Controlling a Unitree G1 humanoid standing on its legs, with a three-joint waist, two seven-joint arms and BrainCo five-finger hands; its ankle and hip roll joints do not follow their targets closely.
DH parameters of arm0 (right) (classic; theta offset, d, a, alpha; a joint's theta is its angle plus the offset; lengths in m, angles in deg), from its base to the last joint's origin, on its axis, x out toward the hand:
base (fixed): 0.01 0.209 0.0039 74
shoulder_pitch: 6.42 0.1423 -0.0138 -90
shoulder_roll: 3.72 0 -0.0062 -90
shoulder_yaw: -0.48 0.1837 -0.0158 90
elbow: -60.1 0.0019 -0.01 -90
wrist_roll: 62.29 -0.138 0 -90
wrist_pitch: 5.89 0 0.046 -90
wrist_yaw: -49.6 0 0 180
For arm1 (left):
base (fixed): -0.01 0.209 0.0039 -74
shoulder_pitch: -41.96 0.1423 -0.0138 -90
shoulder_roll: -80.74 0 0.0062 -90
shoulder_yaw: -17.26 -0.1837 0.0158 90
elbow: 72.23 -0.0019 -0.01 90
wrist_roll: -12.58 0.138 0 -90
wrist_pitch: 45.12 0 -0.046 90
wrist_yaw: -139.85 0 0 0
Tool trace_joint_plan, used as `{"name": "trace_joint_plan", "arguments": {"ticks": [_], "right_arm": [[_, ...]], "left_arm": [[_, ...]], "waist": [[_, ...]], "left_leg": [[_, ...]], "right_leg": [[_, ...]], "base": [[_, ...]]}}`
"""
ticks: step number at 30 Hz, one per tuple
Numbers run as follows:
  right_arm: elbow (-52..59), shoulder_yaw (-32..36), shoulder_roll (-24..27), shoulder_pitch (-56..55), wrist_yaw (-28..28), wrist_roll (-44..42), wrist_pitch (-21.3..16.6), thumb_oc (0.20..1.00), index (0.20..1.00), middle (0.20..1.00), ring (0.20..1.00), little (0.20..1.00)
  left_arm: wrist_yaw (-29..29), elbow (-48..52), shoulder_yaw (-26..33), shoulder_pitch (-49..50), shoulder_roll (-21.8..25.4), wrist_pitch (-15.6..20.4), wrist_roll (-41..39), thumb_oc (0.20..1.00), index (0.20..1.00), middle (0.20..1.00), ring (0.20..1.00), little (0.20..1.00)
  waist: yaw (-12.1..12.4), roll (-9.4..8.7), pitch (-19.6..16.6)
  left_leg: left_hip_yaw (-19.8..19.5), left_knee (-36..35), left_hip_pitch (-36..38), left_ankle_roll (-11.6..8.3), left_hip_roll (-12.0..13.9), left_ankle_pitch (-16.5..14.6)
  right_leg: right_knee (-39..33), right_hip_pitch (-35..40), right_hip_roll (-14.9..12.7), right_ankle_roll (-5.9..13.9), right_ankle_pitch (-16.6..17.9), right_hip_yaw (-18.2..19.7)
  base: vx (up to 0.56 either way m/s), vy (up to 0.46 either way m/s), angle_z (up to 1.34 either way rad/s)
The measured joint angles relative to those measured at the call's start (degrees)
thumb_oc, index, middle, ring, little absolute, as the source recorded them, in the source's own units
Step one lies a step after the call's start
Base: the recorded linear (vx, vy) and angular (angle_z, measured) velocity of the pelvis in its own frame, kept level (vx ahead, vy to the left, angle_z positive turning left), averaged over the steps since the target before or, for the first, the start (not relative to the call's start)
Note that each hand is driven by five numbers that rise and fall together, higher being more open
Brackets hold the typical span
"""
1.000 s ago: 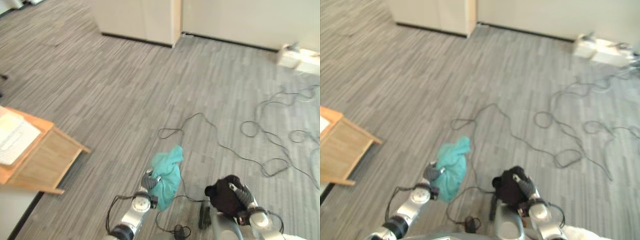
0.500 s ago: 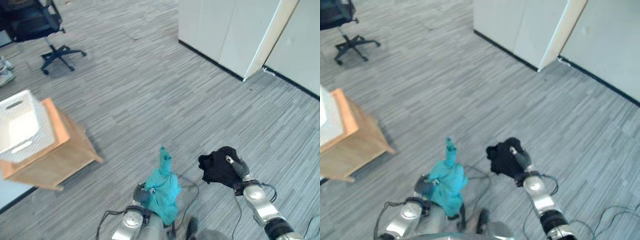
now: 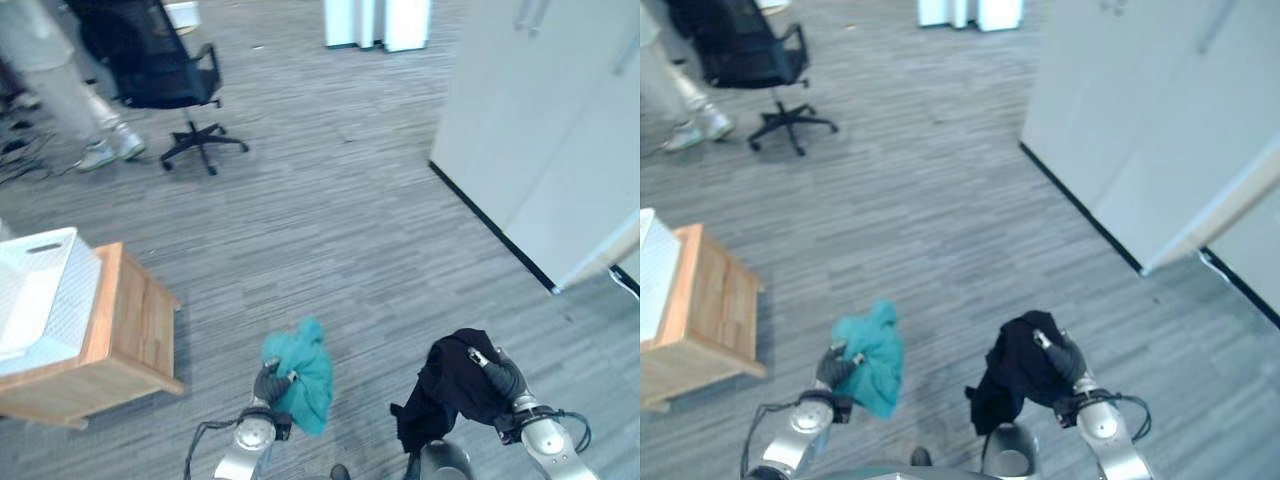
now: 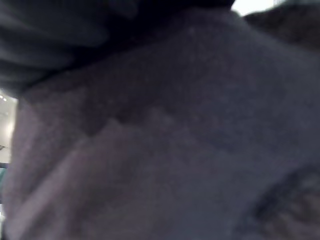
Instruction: Tidy up the quilt and then pick up the clothes from the bed and put them into the laundry hamper.
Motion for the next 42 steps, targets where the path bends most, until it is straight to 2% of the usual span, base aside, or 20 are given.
{"name": "trace_joint_plan", "arguments": {"ticks": [2, 3, 4, 5, 6, 8, 11, 14, 19, 23, 24, 25, 27, 28, 30, 32, 34, 37, 39, 42], "right_arm": [[1.63, -0.29, -0.79, -2.09, -1.17, 1.73, 0.74, 0.2, 0.2, 0.2, 0.2, 0.2], [1.49, -0.36, -3.32, -3.57, -1.68, 1.69, 1.52, 0.2, 0.2, 0.2, 0.2, 0.2], [-0.86, -1.59, -4.48, -3.34, -1.72, 1.67, 1.73, 0.2, 0.2, 0.2, 0.2, 0.2], [-6.64, -2.71, -4.99, -0.83, -2.21, 1.66, 3.15, 0.2, 0.2, 0.2, 0.2, 0.2], [-13.12, -3.05, -5.2, 4.2, -2.32, 1.7, 4.8, 0.2, 0.2, 0.2, 0.2, 0.2], [-15.94, -2.47, -5.43, 6.72, -1.97, 1.61, 4.94, 0.2, 0.2, 0.2, 0.2, 0.2], [-27.43, -3.16, -4.33, 17.18, -0.39, 0.06, 4.15, 0.2, 0.2, 0.2, 0.2, 0.2], [-35.08, -2.84, -5.67, 26.13, 2.11, -4.64, 2.29, 0.2, 0.2, 0.2, 0.2, 0.2], [-37.29, -5.22, -5.74, 25.45, 3.28, -7.97, 2.11, 0.2, 0.2, 0.2, 0.2, 0.2], [-37.54, -5.07, -7.22, 23.77, 3.61, -8.38, 2.3, 0.2, 0.2, 0.2, 0.2, 0.2], [-37.54, -5.33, -8.48, 22.89, 3.6, -8.36, 2.32, 0.2, 0.2, 0.2, 0.2, 0.2], [-34.86, -4.44, -9.46, 20.99, 3.09, -8.3, 3.6, 0.2, 0.2, 0.2, 0.2, 0.2], [-17.48, -4.31, -9.15, 14.71, 1.52, -7.97, 2.2, 0.2, 0.2, 0.2, 0.2, 0.2], [-18.66, -5.95, -9.19, 14.05, 1.51, -7.82, 0.17, 0.2, 0.2, 0.2, 0.2, 0.2], [-20.52, -6.94, -8.91, 12.13, 1.33, -7.86, 0.35, 0.2, 0.2, 0.2, 0.2, 0.2], [-22.16, -6.86, -8.95, 11.63, 1.13, -7.88, 0.43, 0.2, 0.2, 0.2, 0.2, 0.2], [-22.66, -6.36, -8.95, 12.51, 1.06, -7.92, 0.44, 0.2, 0.2, 0.2, 0.2, 0.2], [-22.18, -6.41, -8.63, 12.68, 1.1, -7.99, 0.42, 0.2, 0.2, 0.2, 0.2, 0.2], [-22.12, -6.1, -8.56, 12.33, 1.17, -8.43, 0.3, 0.2, 0.2, 0.2, 0.2, 0.2], [-22.22, -4.03, -8.95, 11.7, 1.53, -9.46, 0.34, 0.2, 0.2, 0.2, 0.2, 0.2]], "left_arm": [[-0.58, 0.33, 2.61, 2.16, -0.05, 0.03, 0.08, 0.2, 0.2, 0.2, 0.2, 0.2], [-1.02, -1.2, 3.24, 3.76, 2.04, -0.24, 0.29, 0.2, 0.2, 0.2, 0.2, 0.2], [-1.18, -2.19, 3.46, 4.13, 3.62, -0.37, 0.83, 0.2, 0.2, 0.2, 0.2, 0.2], [-1.58, -5.69, 2.87, 2.01, 3.64, -1.14, 2.17, 0.2, 0.2, 0.2, 0.2, 0.2], [-1.8, -6.18, 2.56, 1.91, 1.95, -1.45, 2.76, 0.2, 0.2, 0.2, 0.2, 0.2], [-1.99, -6.0, 2.22, 4.36, -0.38, -1.31, 2.79, 0.2, 0.2, 0.2, 0.2, 0.2], [-2.16, -7.48, 0.71, 4.25, -2.64, -1.16, 2.51, 0.2, 0.2, 0.2, 0.2, 0.2], [-2.91, -6.86, -0.65, 3.14, -2.44, -1.14, 2.19, 0.2, 0.2, 0.2, 0.2, 0.2], [-4.4, -3.01, -1.15, 2.44, -0.38, 0.14, 2.11, 0.2, 0.2, 0.2, 0.2, 0.2], [-4.99, -1.67, 0.36, 2.53, 0.14, 0.09, 2.16, 0.2, 0.2, 0.2, 0.2, 0.2], [-4.97, -1.53, 0.86, 3.42, 1.18, -0.23, 2.18, 0.2, 0.2, 0.2, 0.2, 0.2], [-5.08, -1.56, 1.24, 3.95, 2.14, -0.46, 2.34, 0.2, 0.2, 0.2, 0.2, 0.2], [-4.73, -0.96, 4.78, 7.08, 2.38, -1.48, 2.58, 0.2, 0.2, 0.2, 0.2, 0.2], [-4.03, -1.35, 4.87, 6.9, 4.35, -2.42, 2.72, 0.2, 0.2, 0.2, 0.2, 0.2], [-3.63, -1.52, 4.84, 5.68, 5.95, -2.83, 3.87, 0.2, 0.2, 0.2, 0.2, 0.2], [-2.67, 1.54, 2.58, 2.63, 8.22, -2.28, 5.06, 0.2, 0.2, 0.2, 0.2, 0.2], [-2.43, 2.76, 1.71, 0.86, 8.04, -2.08, 5.05, 0.2, 0.2, 0.2, 0.2, 0.2], [-3.01, 3.35, 1.05, -0.37, 7.6, -1.72, 5.06, 0.2, 0.2, 0.2, 0.2, 0.2], [-3.72, 2.67, 1.21, 0.07, 7.07, -1.73, 5.08, 0.2, 0.2, 0.2, 0.2, 0.2], [-3.98, 1.43, 1.59, 0.81, 6.56, -1.7, 5.78, 0.2, 0.2, 0.2, 0.2, 0.2]], "waist": [[0.42, -1.43, -0.49], [0.8, -2.91, -1.08], [0.09, -4.66, -1.5], [-0.1, -4.32, -0.5], [1.44, -4.08, 0.95], [1.84, -3.88, 0.83], [3.09, -3.28, 1.9], [4.56, -4.19, 2.37], [7.14, -3.67, 2.11], [7.44, -1.44, 1.32], [8.4, -2.82, 1.13], [8.9, -4.85, 0.6], [8.12, -4.61, 0.44], [7.5, -5.58, 0.64], [5.02, -6.37, 0.06], [4.1, -6.85, 0.31], [3.28, -4.93, 1.42], [1.85, -4.06, 1.79], [1.5, -4.0, 1.47], [-0.04, -4.13, 1.78]], "left_leg": [[-1.38, -0.93, 1.96, -3.7, 2.05, -2.61], [-5.21, 0.03, 2.25, -8.18, 4.03, -5.54], [-7.11, 0.15, 2.8, -10.56, 5.29, -7.01], [-7.07, 0.79, 3.55, -13.05, 9.28, -7.65], [-5.46, 5.02, 3.65, -15.95, 9.01, -9.18], [-4.35, 8.13, 4.05, -16.57, 6.98, -7.66], [-1.78, 30.7, -6.87, -18.36, 10.42, -0.63], [5.2, 43.16, -16.84, -15.76, 12.19, 1.08], [21.27, 17.2, -18.06, -13.54, 7.58, 2.17], [28.16, -1.4, -17.73, -12.41, 6.85, 11.49], [28.16, -1.14, -15.68, -7.25, 5.54, 15.28], [28.29, -0.85, -15.19, -6.15, 3.86, 13.28], [29.25, -2.12, -12.88, -5.85, 2.91, 12.07], [29.0, -1.84, -10.62, -5.78, 1.84, 10.15], [25.17, -4.07, -6.43, -4.85, -1.53, 7.69], [22.53, -4.3, -5.52, -4.21, -2.7, 6.32], [19.82, -4.98, -5.4, -4.7, -2.05, 6.98], [16.18, -5.72, -3.92, -5.83, -3.55, 5.73], [13.53, -5.75, -2.92, -6.26, -4.05, 4.77], [9.36, -5.71, -0.97, -6.89, -3.65, 3.18]], "right_leg": [[-14.83, -0.07, -1.02, 0.66, 4.59, 3.86], [-24.73, 2.88, -1.79, 1.24, 5.36, 8.15], [-27.25, 4.96, -2.49, 2.06, 3.67, 10.1], [-26.33, 6.51, 0.11, 4.99, 9.48, 9.16], [-22.7, 6.69, 1.38, 2.03, 11.64, 9.49], [-20.52, 8.59, 2.38, -1.18, 13.88, 9.41], [-20.25, 13.3, 5.3, -5.85, 13.03, 4.19], [-25.61, 19.44, 5.86, -9.27, 12.68, -1.28], [-27.82, 25.02, 5.23, -6.42, 9.13, -9.18], [-27.81, 30.41, 6.81, -2.74, 5.85, -14.79], [-27.79, 32.81, 5.71, -1.7, 4.96, -14.77], [-26.39, 32.7, 4.3, -1.72, 4.53, -14.16], [-18.5, 28.7, 0.2, -2.0, 3.59, -10.1], [-7.9, 25.68, -1.8, 1.48, 6.83, -6.39], [13.02, 19.1, -7.0, 2.29, 6.74, -2.04], [22.46, 9.88, -6.79, 1.91, 6.11, 2.59], [15.71, 6.51, -4.14, -0.32, 3.13, 0.59], [-9.51, 7.08, -4.06, -1.14, 4.75, -4.68], [-26.47, 8.82, -2.51, -0.26, 9.74, -0.2], [-28.15, 7.47, -4.85, 1.1, 18.04, 7.23]], "base": [[0.78, -0.46, 1.23], [0.59, -0.366, 1.27], [0.6, -0.352, 1.85], [0.43, -0.282, 1.5], [0.6, -0.424, 1.3], [0.53, -0.472, 1.06], [0.36, -0.405, 1.07], [0.44, -0.24, 0.58], [0.49, 0.015, 0.73], [0.6, 0.099, 0.76], [0.4, 0.147, 0.24], [0.71, 0.262, 0.14], [0.41, 0.17, -0.15], [0.39, 0.126, -0.11], [0.47, 0.1, 0.71], [0.44, -0.156, 0.93], [0.49, -0.286, 0.82], [0.39, -0.24, 0.71], [0.54, -0.385, 0.67], [0.54, -0.409, 0.8]]}}
